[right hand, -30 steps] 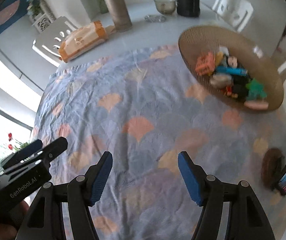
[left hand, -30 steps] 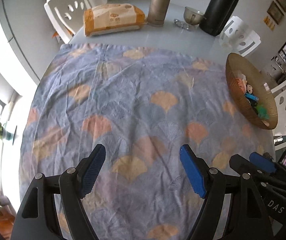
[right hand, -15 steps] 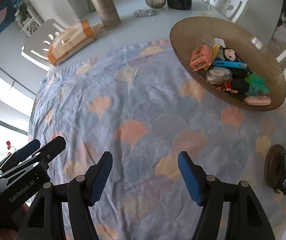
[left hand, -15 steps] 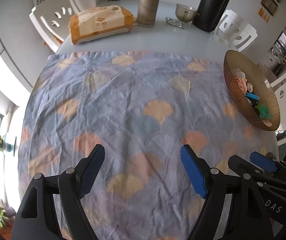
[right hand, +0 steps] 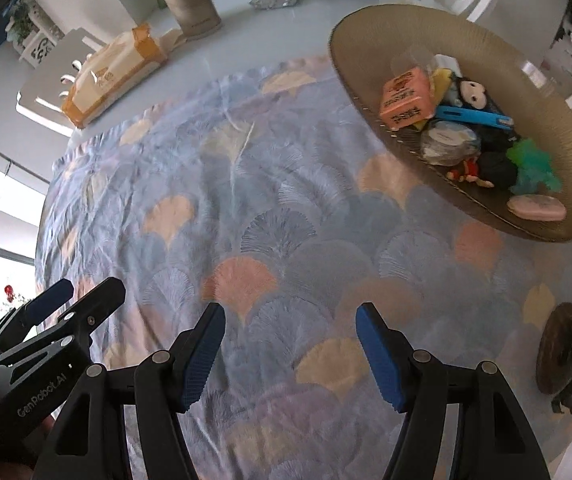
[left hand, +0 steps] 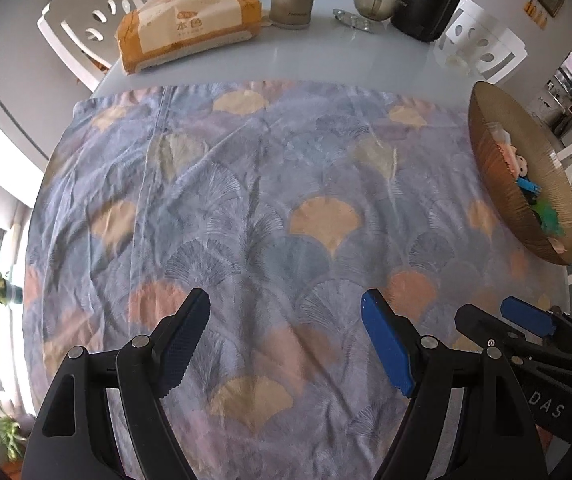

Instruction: Organize rigid objects

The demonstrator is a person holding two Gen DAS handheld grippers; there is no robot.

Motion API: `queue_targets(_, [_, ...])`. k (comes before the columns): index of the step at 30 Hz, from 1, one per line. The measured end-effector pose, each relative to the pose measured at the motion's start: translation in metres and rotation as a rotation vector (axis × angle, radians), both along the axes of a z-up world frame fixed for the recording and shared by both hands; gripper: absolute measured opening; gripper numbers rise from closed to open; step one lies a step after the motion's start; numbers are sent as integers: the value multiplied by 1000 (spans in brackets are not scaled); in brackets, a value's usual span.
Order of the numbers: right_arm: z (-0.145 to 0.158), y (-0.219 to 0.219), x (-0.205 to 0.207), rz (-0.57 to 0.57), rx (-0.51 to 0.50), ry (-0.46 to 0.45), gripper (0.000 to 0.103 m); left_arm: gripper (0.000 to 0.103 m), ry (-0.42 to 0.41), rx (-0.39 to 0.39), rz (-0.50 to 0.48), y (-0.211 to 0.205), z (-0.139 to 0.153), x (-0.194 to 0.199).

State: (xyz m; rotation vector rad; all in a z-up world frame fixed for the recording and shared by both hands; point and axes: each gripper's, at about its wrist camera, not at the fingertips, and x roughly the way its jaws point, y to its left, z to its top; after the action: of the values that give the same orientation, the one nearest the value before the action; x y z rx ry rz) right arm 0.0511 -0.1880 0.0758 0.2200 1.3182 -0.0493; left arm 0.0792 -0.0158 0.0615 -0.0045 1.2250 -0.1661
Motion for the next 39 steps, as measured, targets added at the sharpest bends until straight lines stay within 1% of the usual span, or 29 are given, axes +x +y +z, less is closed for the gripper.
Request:
queue_targets(8, [-8,6,4,18,-4,20,66,77,20,9,-1,1,-8,3])
queue_targets(15, [-8,5,3,12,-17,18,66,77,14,26,-6,1,-10,1])
queue_targets(18, [-7,8,2,36,-54,-1,66,77,3,25,-2,2,-15,-1])
queue_targets(21, [-10,12,3,69,-97,-30,66,77,3,27,26,5,-22,-4])
queue_targets(24, [-14,10,2,72,-101,-46,66,77,-32,45,36,7,-25,-8])
queue_targets(28, [-18,8,-1,72,-96,-53,66,77,-55,71,34,7,-26,-9])
queue_targets(31, [-23,9,-1,81,-122,-71,66,77,-86,67,49,8,-27,-14])
queue_targets(34, [-32,9,-4,83,-126,-72,66,77,-77,43,69,9,-33,-22])
queue_targets(35, [-35,9,-6,82,-122,-69,66,79,-78,47,65,8,-36,-24])
queue_targets(36, [-39,9,-7,80,-122,-64,66,81,-108,70,48,5,-36,-29])
queue_targets(37, [-42,10,-9,80,-131,-72,69,82,-117,82,34,2,-38,-32])
queue_targets(38, [-42,12,-11,88,-149,-90,79,87,-142,86,28,1,-39,-36])
queue_targets(39, [-44,13,-12,91,-157,-93,85,90,-158,82,43,3,-40,-38])
